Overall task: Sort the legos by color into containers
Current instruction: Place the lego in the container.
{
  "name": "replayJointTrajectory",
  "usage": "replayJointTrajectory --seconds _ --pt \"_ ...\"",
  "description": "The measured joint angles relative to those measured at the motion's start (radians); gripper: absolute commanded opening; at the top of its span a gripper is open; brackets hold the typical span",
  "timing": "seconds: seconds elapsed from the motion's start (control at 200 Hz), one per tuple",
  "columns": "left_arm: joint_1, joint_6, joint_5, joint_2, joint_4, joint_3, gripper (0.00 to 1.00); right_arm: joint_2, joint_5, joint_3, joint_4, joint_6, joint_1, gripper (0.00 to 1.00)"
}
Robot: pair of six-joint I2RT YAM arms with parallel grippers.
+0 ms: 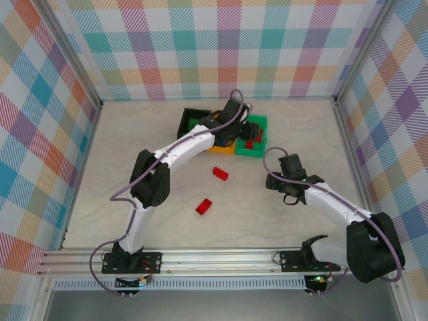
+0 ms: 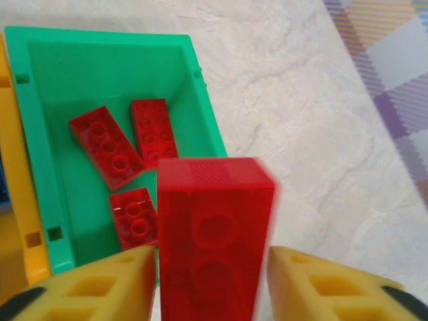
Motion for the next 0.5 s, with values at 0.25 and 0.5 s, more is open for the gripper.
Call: replayJointTrajectory --seconds 0.25,0.5 --pt "0.0 -0.017 -0.031 -0.088 0.033 -0.212 0.64 0.0 0.0 0.0 0.003 0.0 0.0 0.66" --pt "0.0 -0.019 -0.048 -0.276 0.07 -0.484 0.66 0.005 0.0 0.0 0.003 0.0 0.0 0.66"
